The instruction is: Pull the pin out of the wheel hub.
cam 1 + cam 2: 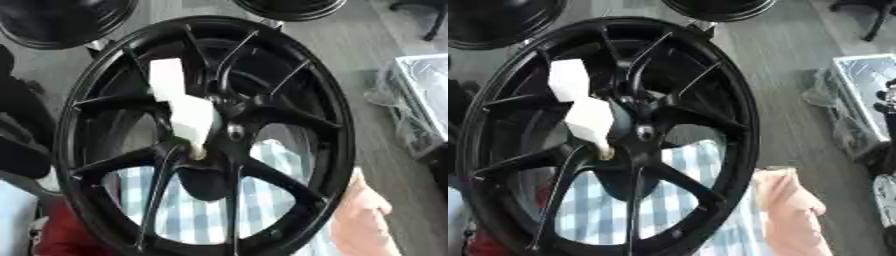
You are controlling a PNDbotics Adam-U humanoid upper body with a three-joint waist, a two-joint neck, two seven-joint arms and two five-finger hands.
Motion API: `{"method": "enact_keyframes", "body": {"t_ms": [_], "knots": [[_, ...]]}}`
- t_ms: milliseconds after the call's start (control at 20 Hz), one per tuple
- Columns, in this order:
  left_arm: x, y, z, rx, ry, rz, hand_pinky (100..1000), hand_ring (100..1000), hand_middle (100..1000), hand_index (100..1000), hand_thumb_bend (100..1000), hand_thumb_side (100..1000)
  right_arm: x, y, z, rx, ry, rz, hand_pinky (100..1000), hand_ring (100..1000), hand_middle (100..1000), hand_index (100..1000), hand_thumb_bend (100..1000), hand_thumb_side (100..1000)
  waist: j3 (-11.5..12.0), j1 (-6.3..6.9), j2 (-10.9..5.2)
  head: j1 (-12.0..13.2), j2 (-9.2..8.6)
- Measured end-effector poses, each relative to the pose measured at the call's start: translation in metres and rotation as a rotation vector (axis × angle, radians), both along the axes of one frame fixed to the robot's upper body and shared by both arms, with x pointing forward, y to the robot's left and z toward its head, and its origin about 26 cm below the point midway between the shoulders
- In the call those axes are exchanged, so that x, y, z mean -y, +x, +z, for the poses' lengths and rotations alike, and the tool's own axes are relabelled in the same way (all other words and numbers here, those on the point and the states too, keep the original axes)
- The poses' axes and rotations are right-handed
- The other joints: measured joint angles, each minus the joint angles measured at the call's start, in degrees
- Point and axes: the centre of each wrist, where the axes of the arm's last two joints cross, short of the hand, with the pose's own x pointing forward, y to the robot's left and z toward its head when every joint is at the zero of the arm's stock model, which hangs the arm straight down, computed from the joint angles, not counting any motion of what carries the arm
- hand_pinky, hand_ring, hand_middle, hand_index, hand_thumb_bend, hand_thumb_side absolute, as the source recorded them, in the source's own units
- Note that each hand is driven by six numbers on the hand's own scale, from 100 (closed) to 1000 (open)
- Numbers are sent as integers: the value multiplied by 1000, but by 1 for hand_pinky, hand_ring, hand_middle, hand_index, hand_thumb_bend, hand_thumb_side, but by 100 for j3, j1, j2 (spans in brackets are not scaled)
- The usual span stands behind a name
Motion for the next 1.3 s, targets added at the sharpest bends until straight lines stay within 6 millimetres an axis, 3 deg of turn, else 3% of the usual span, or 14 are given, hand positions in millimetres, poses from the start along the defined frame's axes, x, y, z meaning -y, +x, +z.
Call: {"method": "enact_keyframes", "body": {"t_ms": [250,350,450,550,650,750,850,1100,1300], "knots": [[4,-30,57,165,203,-29,778,806,743,791,100,389,2,-2,0,-12,-14,-5,722,721,684,871,100,546,11,100,-8,-41,29],[8,-38,71,225,295,-15,787,811,756,803,100,327,2,-2,1,-16,-24,-6,722,721,683,871,100,546,22,132,-17,-57,45],[14,-43,81,279,391,4,795,815,765,813,100,334,3,-4,1,-23,-31,-7,721,721,683,871,100,546,30,164,-40,-66,48],[22,-42,87,319,494,25,798,818,774,827,100,404,4,-4,1,-26,-38,-8,722,721,683,870,100,546,58,200,-53,-85,52],[29,-37,89,343,616,48,809,826,792,853,100,578,5,-6,1,-34,-46,-11,722,721,683,870,100,547,71,235,-58,-103,74],[36,-30,90,359,748,73,814,825,799,866,100,637,5,-7,0,-40,-48,-13,722,721,683,870,100,546,86,260,-70,-106,103],[43,-22,90,381,873,97,827,827,812,882,100,775,5,-7,-1,-47,-52,-14,722,721,683,870,100,546,103,283,-89,-102,114],[62,3,80,445,1085,158,839,837,821,885,100,877,6,-7,1,-52,-63,-15,721,721,682,869,100,546,105,331,-110,-60,153],[73,19,71,475,1138,169,855,848,828,885,100,988,7,-8,0,-57,-65,-15,722,723,683,869,100,545,106,335,-111,-63,155]]}}
